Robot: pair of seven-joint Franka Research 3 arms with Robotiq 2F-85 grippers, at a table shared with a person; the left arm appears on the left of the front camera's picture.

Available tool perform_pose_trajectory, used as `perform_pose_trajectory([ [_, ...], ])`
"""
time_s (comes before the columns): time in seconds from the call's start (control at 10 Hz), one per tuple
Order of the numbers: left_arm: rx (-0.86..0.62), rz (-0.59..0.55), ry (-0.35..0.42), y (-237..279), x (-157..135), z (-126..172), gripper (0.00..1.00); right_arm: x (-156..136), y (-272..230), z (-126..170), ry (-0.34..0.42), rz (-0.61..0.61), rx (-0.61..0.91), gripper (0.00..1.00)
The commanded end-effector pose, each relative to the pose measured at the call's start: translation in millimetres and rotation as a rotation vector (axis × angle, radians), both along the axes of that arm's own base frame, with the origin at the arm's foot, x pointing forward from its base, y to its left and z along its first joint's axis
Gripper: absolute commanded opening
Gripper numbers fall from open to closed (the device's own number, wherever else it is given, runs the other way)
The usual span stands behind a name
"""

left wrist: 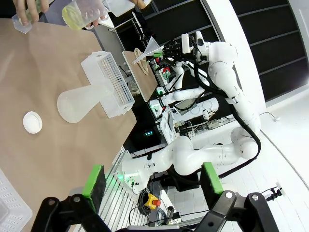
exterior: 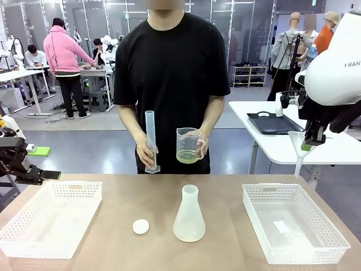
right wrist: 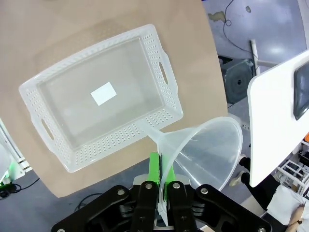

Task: Prepare the solutions needed for the experiment.
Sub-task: Pick up the Plastic Funnel and insert it into the Big flask.

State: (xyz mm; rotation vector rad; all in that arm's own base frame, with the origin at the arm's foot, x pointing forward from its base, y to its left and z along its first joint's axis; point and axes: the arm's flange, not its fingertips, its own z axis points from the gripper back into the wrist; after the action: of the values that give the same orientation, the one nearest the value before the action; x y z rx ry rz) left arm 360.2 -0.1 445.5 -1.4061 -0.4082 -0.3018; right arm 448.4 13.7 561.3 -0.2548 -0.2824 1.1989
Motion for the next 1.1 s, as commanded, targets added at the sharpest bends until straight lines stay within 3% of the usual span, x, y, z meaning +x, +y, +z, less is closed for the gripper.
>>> perform_pose_trajectory([
  [0.0,-0.024,-0.001,-0.014,-2,2,1,1.0,1,14,3,-0.075,0.099,0.011,0.04],
  [0.6,-0.024,-0.001,-0.014,-2,2,1,1.0,-45,143,54,-0.334,0.593,-0.031,0.04],
  [1.0,-0.024,-0.001,-0.014,-2,2,1,1.0,-87,197,58,-0.373,0.893,-0.008,0.04],
])
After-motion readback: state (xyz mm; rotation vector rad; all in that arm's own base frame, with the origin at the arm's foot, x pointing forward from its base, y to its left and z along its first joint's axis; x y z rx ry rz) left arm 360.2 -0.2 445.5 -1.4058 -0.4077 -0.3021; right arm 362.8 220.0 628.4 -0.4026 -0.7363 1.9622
